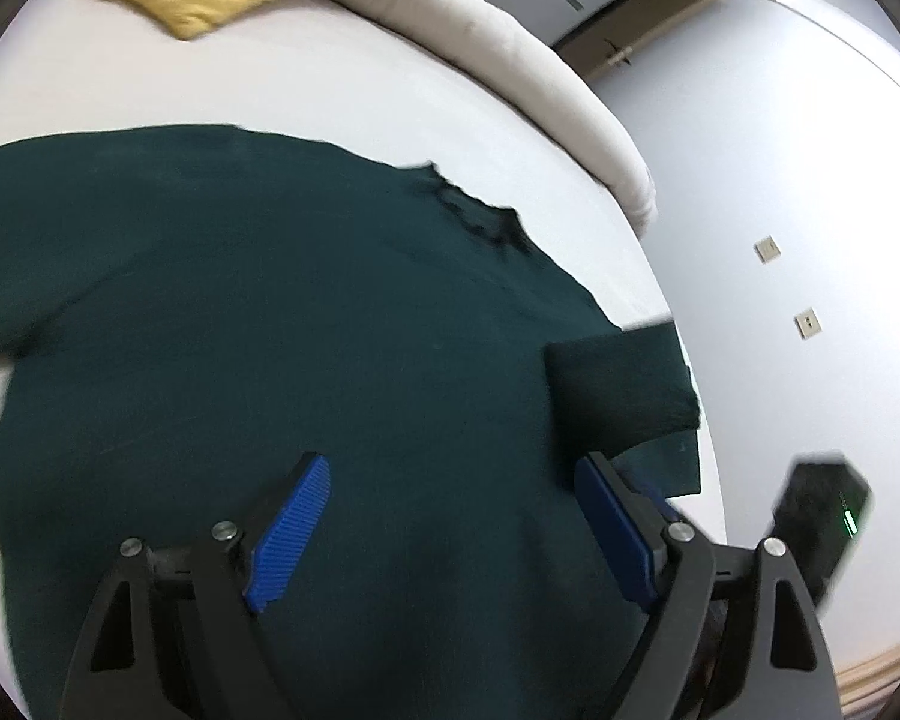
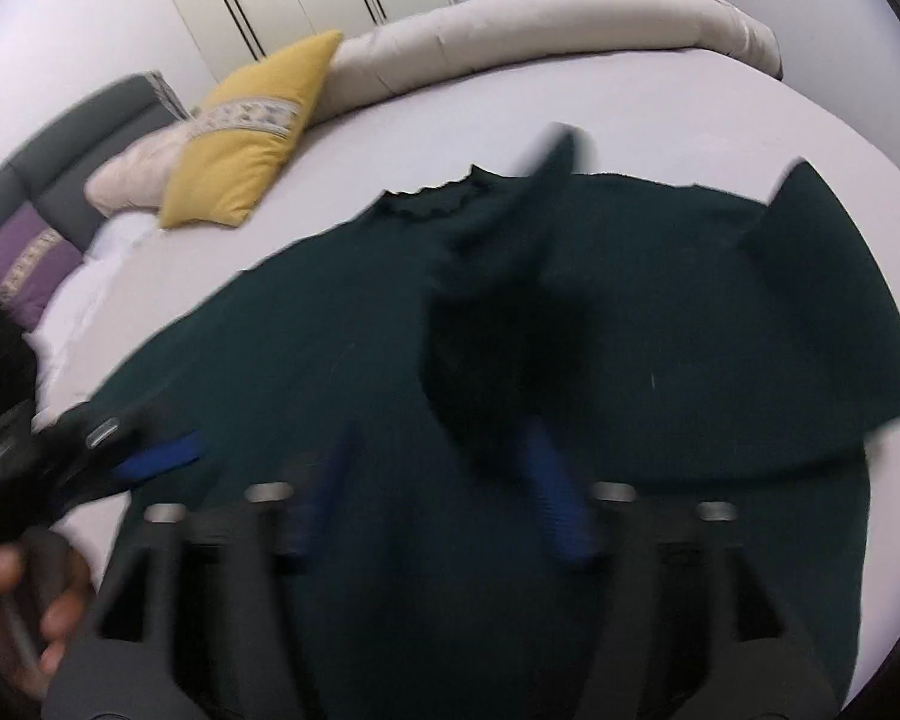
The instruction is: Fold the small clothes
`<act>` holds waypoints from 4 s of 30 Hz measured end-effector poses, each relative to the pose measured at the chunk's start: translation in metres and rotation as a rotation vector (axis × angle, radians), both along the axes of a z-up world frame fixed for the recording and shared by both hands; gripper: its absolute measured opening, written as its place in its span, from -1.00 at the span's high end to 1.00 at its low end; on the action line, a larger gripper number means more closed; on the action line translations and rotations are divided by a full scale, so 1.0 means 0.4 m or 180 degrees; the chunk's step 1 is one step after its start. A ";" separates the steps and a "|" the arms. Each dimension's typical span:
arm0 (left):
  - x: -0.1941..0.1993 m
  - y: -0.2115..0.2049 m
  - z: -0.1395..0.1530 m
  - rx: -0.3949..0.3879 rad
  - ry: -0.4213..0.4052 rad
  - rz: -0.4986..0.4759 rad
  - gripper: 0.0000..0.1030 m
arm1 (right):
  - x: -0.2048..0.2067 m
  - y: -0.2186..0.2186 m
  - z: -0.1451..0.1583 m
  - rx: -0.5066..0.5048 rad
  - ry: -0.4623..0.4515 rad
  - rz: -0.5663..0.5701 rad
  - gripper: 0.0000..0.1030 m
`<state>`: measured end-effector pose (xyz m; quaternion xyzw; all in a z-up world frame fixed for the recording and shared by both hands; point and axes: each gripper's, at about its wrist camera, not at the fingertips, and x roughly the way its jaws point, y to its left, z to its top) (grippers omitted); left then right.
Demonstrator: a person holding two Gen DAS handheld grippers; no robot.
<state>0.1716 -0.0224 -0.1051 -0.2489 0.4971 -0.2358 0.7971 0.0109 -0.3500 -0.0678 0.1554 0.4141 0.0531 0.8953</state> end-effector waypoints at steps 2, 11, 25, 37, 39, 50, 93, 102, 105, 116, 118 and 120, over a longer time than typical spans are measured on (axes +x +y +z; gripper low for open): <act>0.023 -0.049 -0.006 -0.0006 0.0029 -0.0089 -0.67 | -0.099 0.005 0.012 0.0066 -0.0116 0.0060 -0.22; 0.120 -0.210 -0.028 0.0414 0.0029 -0.0227 -0.75 | -0.255 -0.362 0.093 0.0253 -0.0414 -0.0876 -0.22; 0.178 -0.167 -0.039 0.0646 -0.0186 -0.0151 0.84 | -0.129 -0.592 -0.002 0.0625 -0.0075 -0.1321 -0.20; 0.205 -0.022 -0.077 0.0602 -0.0296 0.0223 0.85 | 0.045 -0.591 -0.058 0.0513 0.0239 -0.1260 -0.08; 0.204 -0.021 -0.088 0.0620 -0.0309 0.0208 0.85 | 0.067 -0.594 -0.075 0.0451 0.0341 -0.1237 0.17; 0.205 -0.036 -0.100 0.0721 -0.0435 0.0200 0.85 | 0.106 -0.596 -0.098 0.0130 0.0417 -0.1309 0.93; -0.242 0.908 -0.020 0.0249 -0.0315 0.2585 -0.40 | -0.165 -0.002 0.146 -0.0531 -0.0658 -0.0374 -0.58; -0.211 1.117 -0.117 0.0328 0.0032 0.3003 -0.48 | -0.123 0.110 0.084 0.0061 -0.0159 -0.0112 -0.52; -0.163 1.124 -0.117 0.0326 0.0098 0.2865 0.41 | -0.116 0.134 0.050 0.0163 -0.0107 -0.0133 -0.44; -0.130 0.836 0.075 0.0205 -0.0431 0.2041 0.80 | -0.149 0.046 0.005 0.0319 -0.0014 -0.0266 -0.17; -0.114 0.697 0.121 0.0184 -0.0583 0.1668 0.80 | -0.160 0.028 -0.003 0.0367 -0.0023 -0.0318 -0.17; -0.098 0.558 0.143 0.0173 -0.0681 0.1349 0.80 | -0.167 0.012 -0.010 0.0402 -0.0021 -0.0353 -0.17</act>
